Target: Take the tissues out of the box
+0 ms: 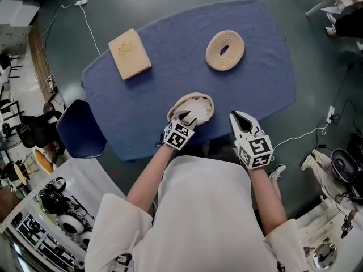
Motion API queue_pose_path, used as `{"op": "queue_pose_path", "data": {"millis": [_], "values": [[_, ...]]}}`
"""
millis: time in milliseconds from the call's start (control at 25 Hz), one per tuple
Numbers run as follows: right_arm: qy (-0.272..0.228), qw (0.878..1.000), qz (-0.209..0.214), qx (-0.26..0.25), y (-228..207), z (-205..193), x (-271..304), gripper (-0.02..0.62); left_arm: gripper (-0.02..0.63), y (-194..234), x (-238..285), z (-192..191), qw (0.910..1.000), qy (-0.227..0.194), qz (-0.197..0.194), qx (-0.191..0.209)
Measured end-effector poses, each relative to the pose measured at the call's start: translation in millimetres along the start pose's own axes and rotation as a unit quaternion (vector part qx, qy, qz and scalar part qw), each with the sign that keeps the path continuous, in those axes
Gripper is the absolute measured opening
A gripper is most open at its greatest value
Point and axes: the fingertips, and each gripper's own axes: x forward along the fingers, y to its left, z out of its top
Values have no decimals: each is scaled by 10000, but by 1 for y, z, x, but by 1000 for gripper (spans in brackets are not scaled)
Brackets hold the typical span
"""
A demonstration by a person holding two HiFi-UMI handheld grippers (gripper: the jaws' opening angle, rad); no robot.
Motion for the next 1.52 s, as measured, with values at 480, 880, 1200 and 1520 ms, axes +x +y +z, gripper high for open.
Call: {"op": "queue_pose_path", "data": {"millis": [480, 880, 1200, 1520], "values": [[73, 9997, -83, 194, 0, -22, -8, 41, 89, 11, 34, -18, 9947, 700, 632, 407], [2, 9999, -61, 136, -7, -19, -17, 40, 26, 4, 11, -3, 9975, 318, 566, 274], [-78, 9999, 112, -37, -1, -7, -22, 41, 23, -5, -23, 11, 9975, -202, 663, 120], [-165, 9990, 312, -278, 5, 6, -35, 41, 23, -13, -75, 29, 9917, -905, 898, -154]]}}
